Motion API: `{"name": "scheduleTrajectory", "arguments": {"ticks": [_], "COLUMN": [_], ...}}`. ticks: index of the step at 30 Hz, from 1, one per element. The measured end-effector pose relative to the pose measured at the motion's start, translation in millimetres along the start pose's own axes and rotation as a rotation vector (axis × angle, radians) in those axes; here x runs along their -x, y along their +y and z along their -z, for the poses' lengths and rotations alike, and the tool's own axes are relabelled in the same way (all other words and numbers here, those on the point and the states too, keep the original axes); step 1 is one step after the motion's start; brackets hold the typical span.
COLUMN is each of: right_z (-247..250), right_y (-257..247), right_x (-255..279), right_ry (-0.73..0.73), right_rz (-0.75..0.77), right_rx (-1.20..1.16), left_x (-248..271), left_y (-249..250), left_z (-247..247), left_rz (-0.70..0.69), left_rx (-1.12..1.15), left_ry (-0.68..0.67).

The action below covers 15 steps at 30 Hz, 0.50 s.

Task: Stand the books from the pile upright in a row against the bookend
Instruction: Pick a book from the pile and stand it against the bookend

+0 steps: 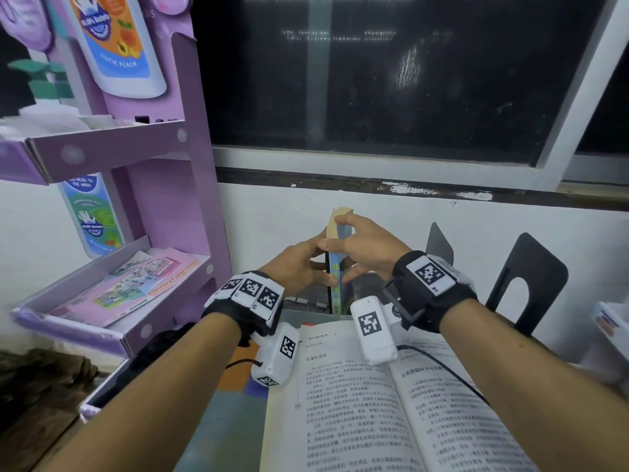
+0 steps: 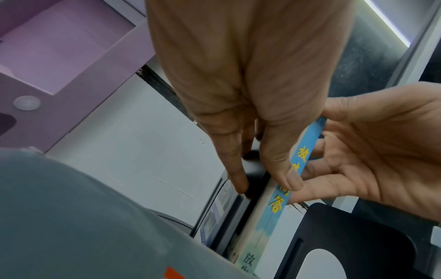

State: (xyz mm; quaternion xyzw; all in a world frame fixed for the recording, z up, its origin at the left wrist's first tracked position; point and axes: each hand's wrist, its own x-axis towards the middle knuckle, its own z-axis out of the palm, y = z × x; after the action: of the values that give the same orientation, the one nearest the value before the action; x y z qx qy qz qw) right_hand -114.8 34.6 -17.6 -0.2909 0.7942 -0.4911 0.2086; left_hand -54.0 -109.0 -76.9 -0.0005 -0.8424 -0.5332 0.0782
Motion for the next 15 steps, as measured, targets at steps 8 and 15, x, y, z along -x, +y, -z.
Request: {"name": "scheduleTrajectory", "arguments": {"ticks": [8,15], "right_z": [-9,-11], "right_y": [8,4], "right_x": [9,15], "right_ry": [0.089,0.070], "right_rz": [0.047,0.011], "right_rx": [0.080,0.111], "left_x": [5,13], "left_y": [5,14], "left_z": [-1,0], "left_rz": [-0.018,0.050], "left_rx": [0.020,-0.183], "left_ry": [0.000,0.055]}}
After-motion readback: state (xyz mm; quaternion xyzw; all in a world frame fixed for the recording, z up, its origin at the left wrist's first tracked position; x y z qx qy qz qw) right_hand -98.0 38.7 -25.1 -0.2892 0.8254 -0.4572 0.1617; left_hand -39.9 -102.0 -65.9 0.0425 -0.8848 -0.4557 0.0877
